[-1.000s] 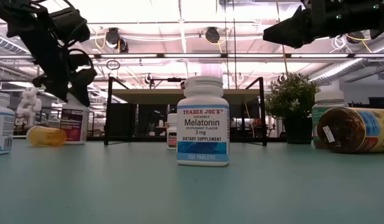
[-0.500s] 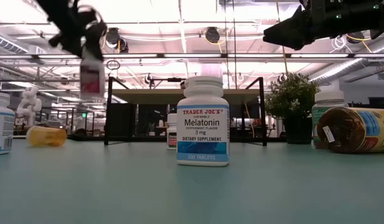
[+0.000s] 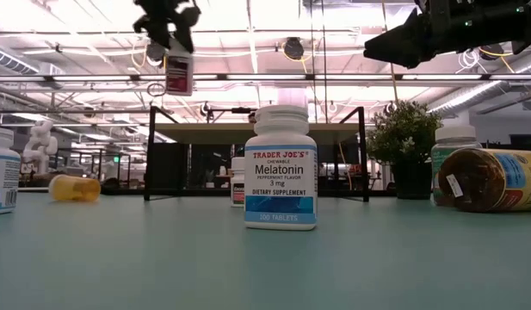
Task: Pick and place medicine bottles onto shelf by color
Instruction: Put the white and purple pill bottle on the shelf
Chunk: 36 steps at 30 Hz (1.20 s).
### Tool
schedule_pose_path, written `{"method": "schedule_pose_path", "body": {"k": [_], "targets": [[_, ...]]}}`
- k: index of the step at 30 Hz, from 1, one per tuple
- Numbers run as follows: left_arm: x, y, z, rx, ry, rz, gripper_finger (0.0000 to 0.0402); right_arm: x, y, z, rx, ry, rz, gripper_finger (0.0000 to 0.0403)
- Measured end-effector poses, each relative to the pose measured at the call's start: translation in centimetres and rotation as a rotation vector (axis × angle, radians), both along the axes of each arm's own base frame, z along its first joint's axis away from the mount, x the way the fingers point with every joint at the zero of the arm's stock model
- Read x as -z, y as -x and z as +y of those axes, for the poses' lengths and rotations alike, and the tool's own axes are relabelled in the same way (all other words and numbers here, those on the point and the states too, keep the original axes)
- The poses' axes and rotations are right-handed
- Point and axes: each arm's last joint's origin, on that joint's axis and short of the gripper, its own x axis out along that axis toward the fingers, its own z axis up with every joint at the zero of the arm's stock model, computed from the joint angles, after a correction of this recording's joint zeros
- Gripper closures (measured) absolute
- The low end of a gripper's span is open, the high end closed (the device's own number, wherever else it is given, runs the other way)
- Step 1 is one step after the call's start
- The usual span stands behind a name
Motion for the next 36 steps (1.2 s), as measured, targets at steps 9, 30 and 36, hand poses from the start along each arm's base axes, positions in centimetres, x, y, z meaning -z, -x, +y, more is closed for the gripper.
{"method": "schedule_pose_path", "body": {"k": [9, 30, 36], "targets": [[3.6, -2.7, 4.9, -0.063, 0.103, 0.072, 0.0161, 0.4, 0.0, 0.0, 0.001, -0.017, 0.04, 0.019], [7.7, -3.2, 5.9, 0.003, 0.187, -0.003, 0.0159, 0.7, 0.1, 0.0, 0.006, -0.083, 0.054, 0.019], [7.7, -3.4, 6.0, 0.009, 0.173, -0.012, 0.012, 0.5, 0.0, 0.0, 0.004, -0.071, 0.03, 0.019]]}}
